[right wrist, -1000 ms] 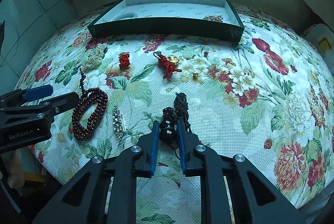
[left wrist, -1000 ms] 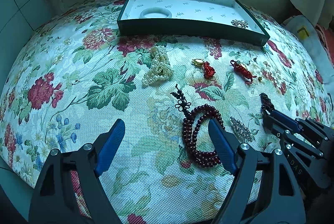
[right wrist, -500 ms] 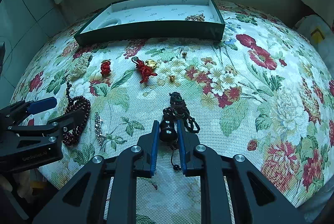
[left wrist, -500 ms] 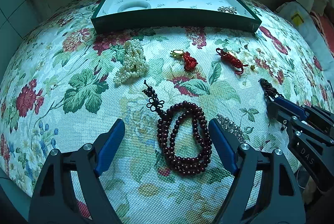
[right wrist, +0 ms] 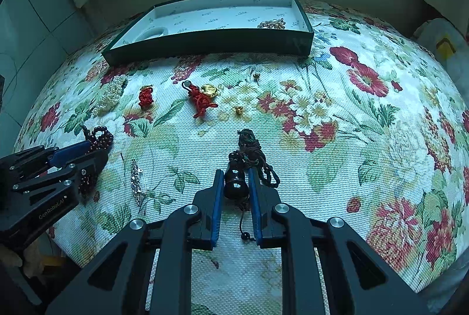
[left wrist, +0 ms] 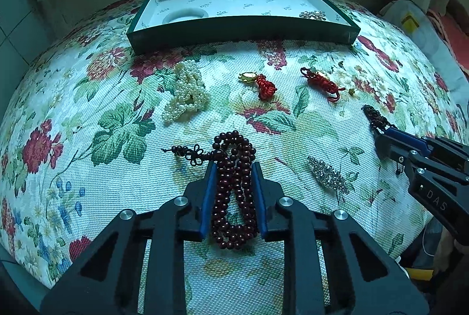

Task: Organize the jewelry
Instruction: 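Grasp the red bead mala with the left tool while the right tool grasps the dark tassel, then carry the mala and tassel into the box and open both tools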

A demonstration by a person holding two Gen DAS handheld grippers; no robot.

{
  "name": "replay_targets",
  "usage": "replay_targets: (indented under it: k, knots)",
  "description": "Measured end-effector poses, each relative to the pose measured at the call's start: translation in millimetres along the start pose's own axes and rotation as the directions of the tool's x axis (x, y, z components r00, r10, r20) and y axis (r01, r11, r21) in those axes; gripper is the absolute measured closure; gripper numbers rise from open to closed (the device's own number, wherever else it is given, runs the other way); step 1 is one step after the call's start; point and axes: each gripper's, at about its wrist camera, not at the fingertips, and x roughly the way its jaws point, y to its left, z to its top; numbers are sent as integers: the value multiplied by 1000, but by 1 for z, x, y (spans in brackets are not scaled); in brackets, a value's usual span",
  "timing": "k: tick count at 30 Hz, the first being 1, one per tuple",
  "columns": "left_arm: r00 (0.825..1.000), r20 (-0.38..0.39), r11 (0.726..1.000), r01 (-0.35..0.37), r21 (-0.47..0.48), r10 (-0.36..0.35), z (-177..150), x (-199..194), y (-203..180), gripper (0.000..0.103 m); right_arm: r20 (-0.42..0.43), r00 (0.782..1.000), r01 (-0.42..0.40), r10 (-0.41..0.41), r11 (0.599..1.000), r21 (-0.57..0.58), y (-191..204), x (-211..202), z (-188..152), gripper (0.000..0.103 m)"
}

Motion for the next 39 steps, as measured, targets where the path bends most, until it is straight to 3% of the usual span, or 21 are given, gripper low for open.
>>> replay_targets:
  k: [2, 22, 39]
  knots:
    - [1000, 0, 1000, 12, -15, -12, 0, 0, 3, 87, 0, 1000, -1, 1, 1000, 1, 0, 0, 0, 86]
    - [996, 82, 997, 51, -49, -47, 25, -32, 11, 87, 80, 996, -26, 24, 999, 25, -3, -30, 16, 86]
    - [984, 165, 998, 67, -22, -62, 89, -32, 7, 87, 221, 974, -60, 57, 998, 9, 7, -52, 87, 86]
